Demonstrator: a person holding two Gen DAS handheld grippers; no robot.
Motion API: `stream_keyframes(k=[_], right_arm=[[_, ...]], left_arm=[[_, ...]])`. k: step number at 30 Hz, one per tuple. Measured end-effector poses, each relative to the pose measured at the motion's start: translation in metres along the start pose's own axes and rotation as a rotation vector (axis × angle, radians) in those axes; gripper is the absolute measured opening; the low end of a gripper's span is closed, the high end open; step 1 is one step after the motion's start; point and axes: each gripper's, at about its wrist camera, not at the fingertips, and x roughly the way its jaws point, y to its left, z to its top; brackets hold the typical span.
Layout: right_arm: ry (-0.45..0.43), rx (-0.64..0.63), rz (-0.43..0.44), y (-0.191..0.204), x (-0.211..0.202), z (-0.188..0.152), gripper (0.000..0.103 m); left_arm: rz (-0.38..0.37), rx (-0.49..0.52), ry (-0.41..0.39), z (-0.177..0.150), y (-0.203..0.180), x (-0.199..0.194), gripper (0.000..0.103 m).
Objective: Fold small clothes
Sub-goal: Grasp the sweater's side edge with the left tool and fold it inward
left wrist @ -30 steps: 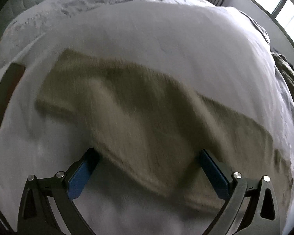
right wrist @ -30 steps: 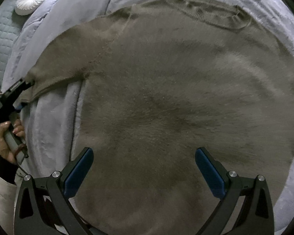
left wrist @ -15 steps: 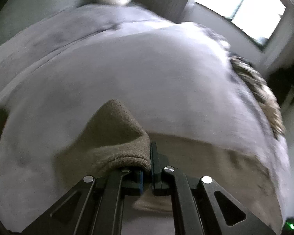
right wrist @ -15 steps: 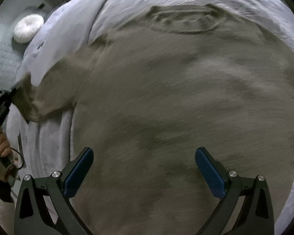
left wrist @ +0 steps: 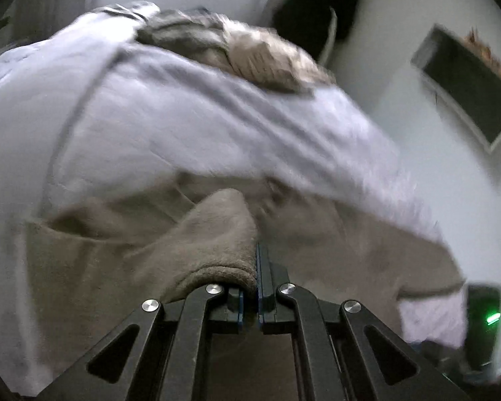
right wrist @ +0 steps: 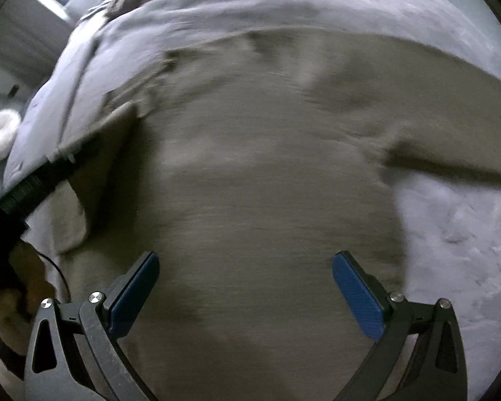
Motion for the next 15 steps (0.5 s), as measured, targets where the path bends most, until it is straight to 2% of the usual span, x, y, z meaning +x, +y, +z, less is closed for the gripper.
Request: stream_keyframes(k=[4,5,6,7,8,9,12,15], right_arm=[[-0.009,-0.013,-0.022,0.001,-0.001,0.003,0.103],[-0.013,-0.023,-0.028,0.003,-0.001,0.002,0.103],[-0.02,-0.043,-0.034,0.01,-0.002,0.006,0.103],[-0.033,-0.069,-0.037,0.02,-0.003,0.01,0.103],[-0.045,-0.089,-0.035,0.022,-0.004,0.016,0.103],[-0.063,-0.128,-0.033,0.037,-0.005,0.02,0.103],[-0.118,-0.284,-0.046,0.088,-0.005,0.028,0.103],[-0.166,-0.497,-0.121,0.147,0.007,0.028,0.103]], left_arm=[[0.051,0.048,0.117,-0.025,-0.013,0.043,0.006],[0.076,0.06,0.144,-0.033,-0.015,0.046,0.009],[0.102,0.072,0.165,-0.043,-0.012,0.043,0.032],[0.122,0.088,0.177,-0.047,-0.013,0.039,0.047],[0.127,0.094,0.168,-0.05,-0.012,0.034,0.073],[0.139,0.105,0.144,-0.052,-0.012,0.024,0.08],[0.195,0.145,0.09,-0.051,-0.004,-0.011,0.081],[0.262,0.096,0.052,-0.047,0.029,-0.043,0.081]])
